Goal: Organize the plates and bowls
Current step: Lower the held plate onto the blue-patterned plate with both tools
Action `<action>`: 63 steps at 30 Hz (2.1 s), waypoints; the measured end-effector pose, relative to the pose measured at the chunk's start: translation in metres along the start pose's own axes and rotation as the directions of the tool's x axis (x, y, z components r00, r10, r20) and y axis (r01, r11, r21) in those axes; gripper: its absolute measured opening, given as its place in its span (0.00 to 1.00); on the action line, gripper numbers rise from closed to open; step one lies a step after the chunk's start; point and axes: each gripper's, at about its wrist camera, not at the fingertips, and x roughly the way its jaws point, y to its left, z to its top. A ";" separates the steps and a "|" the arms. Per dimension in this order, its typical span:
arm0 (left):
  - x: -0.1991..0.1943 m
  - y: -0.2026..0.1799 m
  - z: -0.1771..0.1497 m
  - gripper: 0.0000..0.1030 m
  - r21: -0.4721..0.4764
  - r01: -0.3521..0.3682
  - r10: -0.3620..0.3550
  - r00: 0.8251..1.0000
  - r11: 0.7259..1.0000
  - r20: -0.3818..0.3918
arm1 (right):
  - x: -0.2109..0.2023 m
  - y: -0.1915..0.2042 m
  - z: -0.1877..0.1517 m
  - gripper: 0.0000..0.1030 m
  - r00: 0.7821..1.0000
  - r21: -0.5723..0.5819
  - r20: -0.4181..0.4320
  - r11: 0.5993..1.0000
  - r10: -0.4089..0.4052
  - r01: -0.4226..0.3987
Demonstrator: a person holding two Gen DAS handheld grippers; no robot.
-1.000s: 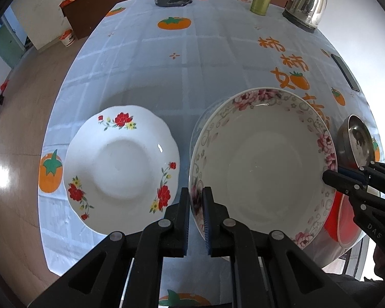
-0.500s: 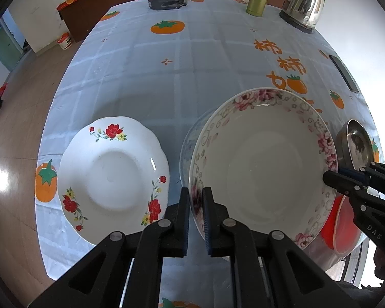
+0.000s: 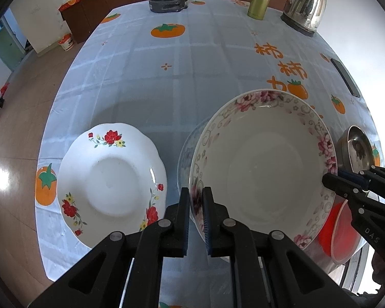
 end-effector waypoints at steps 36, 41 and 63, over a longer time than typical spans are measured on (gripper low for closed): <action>0.029 0.007 0.002 0.11 -0.067 0.005 -0.008 0.999 0.998 -0.033 | 0.024 -0.002 0.024 0.11 0.997 -0.031 -0.051 0.998 -0.064 0.062; 0.030 0.008 0.001 0.11 -0.073 0.006 -0.008 0.999 0.997 -0.036 | 0.025 0.000 0.025 0.11 0.996 -0.039 -0.059 0.997 -0.071 0.069; 0.035 0.006 -0.001 0.11 -0.071 0.010 -0.014 0.999 0.997 -0.050 | 0.031 -0.002 0.026 0.11 0.993 -0.040 -0.066 0.995 -0.096 0.093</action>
